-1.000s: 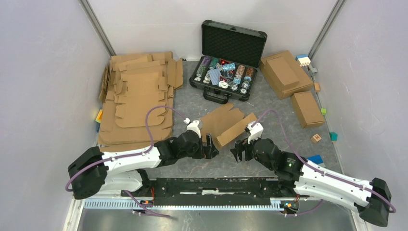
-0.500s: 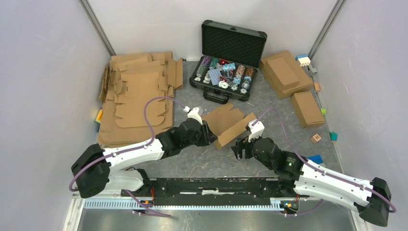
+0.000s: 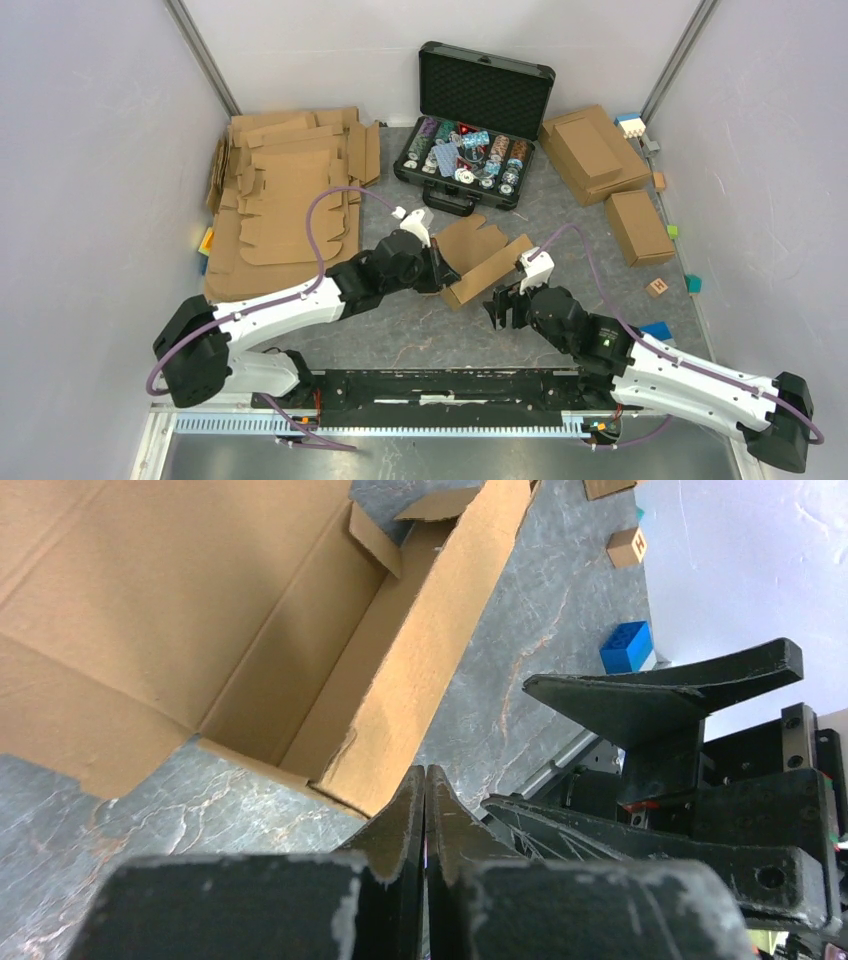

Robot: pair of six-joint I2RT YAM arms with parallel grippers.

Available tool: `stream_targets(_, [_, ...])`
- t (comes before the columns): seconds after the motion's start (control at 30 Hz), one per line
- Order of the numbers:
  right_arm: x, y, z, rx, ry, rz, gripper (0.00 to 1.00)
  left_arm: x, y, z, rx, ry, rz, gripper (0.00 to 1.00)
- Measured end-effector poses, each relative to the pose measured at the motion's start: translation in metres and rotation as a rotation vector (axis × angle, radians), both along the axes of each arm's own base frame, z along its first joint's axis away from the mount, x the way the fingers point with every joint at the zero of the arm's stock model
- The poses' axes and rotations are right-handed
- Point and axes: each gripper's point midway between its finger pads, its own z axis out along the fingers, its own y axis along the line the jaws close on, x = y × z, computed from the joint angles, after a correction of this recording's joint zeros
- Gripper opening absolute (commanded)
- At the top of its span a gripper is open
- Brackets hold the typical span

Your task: Fold the paper box

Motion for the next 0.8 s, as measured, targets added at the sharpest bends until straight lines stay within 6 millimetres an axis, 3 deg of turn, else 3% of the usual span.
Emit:
stream_targets(0.1, [0.001, -0.001, 0.002, 0.004, -0.005, -0.006, 0.81, 0.002, -0.008, -0.005, 0.001, 0.019, -0.023, 0.02])
stream_targets(0.33, [0.001, -0.003, 0.003, 0.006, -0.009, -0.013, 0.81, 0.008, -0.002, -0.048, 0.022, 0.095, -0.023, 0.02])
stream_targets(0.67, [0.001, -0.004, 0.004, 0.011, -0.013, -0.015, 0.81, 0.020, 0.001, -0.054, -0.046, 0.074, -0.009, 0.02])
stream_targets(0.8, [0.001, -0.004, 0.003, 0.003, -0.011, -0.015, 0.82, 0.018, 0.001, -0.051, -0.050, 0.071, -0.015, 0.07])
